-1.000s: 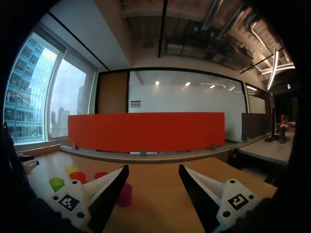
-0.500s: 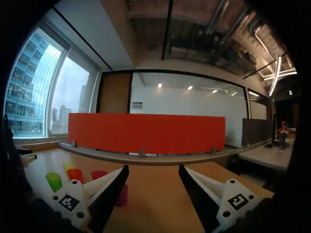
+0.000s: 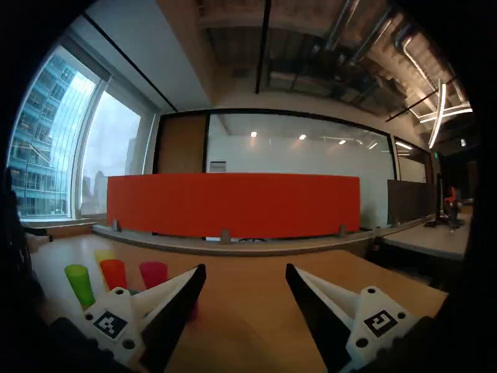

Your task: Pour water

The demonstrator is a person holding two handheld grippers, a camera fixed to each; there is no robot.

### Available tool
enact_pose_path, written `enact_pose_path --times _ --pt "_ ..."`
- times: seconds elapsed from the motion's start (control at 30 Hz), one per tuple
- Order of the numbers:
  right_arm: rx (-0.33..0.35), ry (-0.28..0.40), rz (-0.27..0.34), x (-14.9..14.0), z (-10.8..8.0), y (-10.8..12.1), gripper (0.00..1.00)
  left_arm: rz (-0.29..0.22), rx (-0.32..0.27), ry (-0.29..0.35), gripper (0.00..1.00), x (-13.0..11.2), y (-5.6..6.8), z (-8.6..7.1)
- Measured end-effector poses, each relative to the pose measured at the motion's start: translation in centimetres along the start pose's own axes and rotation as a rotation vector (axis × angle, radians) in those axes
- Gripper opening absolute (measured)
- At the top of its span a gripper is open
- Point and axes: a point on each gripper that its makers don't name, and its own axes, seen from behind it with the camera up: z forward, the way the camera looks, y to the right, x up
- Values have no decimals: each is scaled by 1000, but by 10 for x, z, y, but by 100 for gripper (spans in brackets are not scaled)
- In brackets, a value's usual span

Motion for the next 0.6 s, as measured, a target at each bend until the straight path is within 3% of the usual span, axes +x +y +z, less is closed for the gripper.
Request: enact_pose_path --times 0.2,0.6 --pt "-22 -17 -6 -17 3 7 99 0 0 0 100 0 0 0" --pt "-5 -29 9 -26 8 -2 99 0 0 0 100 -1 -1 -1"
